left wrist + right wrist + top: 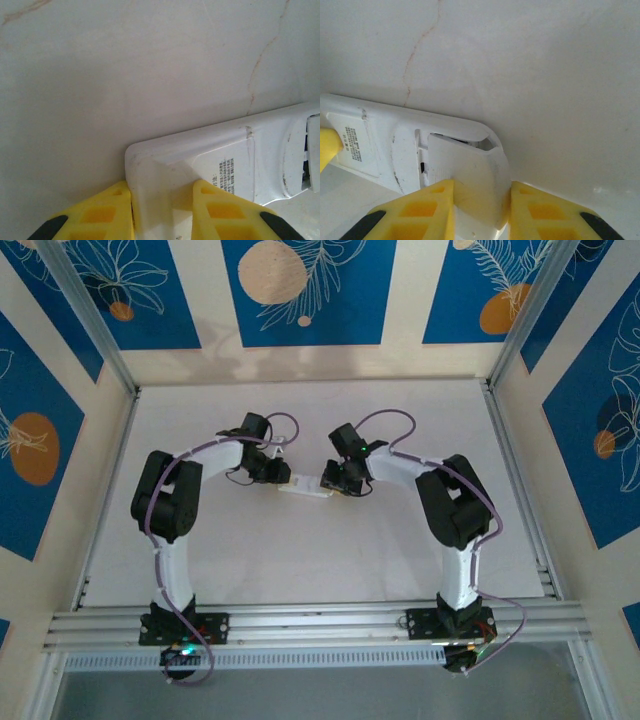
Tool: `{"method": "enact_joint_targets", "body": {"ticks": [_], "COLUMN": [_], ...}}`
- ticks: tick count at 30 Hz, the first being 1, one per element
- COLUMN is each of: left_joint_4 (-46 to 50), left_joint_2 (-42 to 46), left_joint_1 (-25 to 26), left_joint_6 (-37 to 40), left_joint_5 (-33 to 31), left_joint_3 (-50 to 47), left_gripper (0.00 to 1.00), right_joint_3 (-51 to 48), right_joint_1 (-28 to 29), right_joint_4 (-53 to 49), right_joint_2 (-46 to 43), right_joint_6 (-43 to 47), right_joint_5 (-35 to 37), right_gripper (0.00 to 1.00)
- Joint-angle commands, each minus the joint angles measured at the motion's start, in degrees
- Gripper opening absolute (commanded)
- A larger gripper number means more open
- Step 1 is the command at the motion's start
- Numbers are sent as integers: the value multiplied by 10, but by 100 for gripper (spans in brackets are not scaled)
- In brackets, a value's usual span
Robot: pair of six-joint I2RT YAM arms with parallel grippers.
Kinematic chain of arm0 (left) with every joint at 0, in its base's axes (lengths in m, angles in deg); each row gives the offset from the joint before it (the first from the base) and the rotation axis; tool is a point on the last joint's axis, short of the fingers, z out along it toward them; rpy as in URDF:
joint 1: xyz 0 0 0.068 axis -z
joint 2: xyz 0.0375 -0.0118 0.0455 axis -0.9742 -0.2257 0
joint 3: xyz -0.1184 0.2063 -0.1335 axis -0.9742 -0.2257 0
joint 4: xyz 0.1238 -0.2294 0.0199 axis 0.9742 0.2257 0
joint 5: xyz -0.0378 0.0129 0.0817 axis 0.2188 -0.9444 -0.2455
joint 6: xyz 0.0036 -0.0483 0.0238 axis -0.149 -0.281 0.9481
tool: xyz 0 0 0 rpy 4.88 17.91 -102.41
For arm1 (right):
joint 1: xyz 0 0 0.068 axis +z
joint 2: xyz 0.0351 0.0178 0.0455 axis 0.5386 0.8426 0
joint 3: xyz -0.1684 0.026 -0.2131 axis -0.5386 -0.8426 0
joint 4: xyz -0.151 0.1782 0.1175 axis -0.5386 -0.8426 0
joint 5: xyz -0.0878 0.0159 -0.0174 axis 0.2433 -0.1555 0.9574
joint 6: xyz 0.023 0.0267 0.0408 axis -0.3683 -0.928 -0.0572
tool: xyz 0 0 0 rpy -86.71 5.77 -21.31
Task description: Load the batteries into the remote control
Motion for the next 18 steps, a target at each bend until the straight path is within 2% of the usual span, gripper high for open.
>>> {"method": "enact_joint_targets", "body": {"ticks": [1, 11, 18], "left_joint_4": [3, 2, 0], "left_joint_2": [-44, -44, -45], "left_joint_1": [26, 26, 26], "left_joint_6": [13, 12, 12], "left_joint_5": [33, 36, 36], "left_joint_3": [-29, -30, -31], "left_gripper": [25, 25, 25], "right_joint_3": [-32, -53, -90], "right_joint_1": [22, 26, 29], "right_joint_4": [168, 217, 293], "right_joint_2": [0, 5, -4], "right_joint_6": [9, 14, 31], "right_joint_5": [15, -4, -21], "right_gripper": [26, 24, 23]}}
